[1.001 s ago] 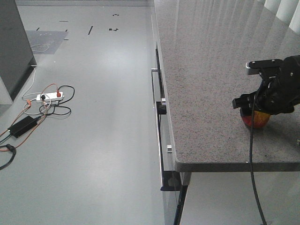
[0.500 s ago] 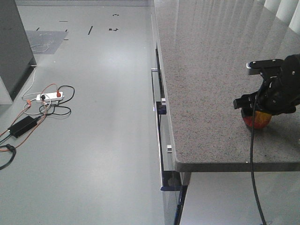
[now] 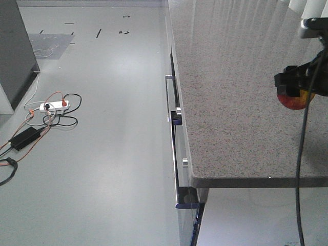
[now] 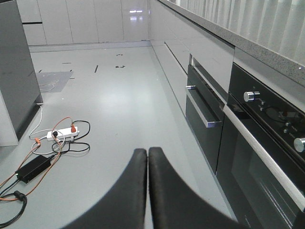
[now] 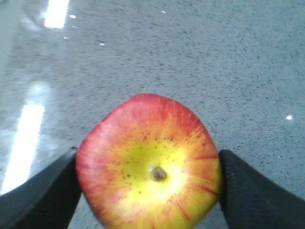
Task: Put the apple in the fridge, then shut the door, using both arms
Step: 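Lift the apple with the right gripper off the counter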
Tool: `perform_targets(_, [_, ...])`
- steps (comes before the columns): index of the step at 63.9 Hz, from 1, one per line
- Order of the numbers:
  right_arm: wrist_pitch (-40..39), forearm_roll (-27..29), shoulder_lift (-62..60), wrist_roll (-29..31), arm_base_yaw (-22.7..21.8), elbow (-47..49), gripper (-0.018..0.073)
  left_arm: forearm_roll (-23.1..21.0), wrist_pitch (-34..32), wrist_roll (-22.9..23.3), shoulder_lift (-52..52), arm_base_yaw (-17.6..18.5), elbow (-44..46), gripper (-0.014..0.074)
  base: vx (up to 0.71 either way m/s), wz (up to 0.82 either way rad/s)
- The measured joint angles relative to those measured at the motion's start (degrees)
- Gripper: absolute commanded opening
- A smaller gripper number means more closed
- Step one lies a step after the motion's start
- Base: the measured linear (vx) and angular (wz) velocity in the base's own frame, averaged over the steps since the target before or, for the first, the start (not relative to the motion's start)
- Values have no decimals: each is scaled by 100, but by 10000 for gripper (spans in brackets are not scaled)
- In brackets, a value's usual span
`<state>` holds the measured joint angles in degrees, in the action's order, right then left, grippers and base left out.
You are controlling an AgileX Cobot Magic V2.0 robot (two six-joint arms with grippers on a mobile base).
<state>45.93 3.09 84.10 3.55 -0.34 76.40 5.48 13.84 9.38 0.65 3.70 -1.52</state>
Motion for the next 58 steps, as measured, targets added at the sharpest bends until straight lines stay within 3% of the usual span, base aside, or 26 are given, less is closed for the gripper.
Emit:
perform_targets(11, [-187, 311, -1113, 144, 0, -1036, 198, 0, 0, 0, 0, 0, 0, -5, 0, 0])
perform_targets(34, [-84, 340, -3166, -56, 0, -3168, 198, 0, 0, 0, 0, 0, 0, -5, 0, 0])
perform_targets(58, [143, 340, -4884, -75, 0, -4010, 198, 0, 0, 0, 0, 0, 0, -5, 0, 0])
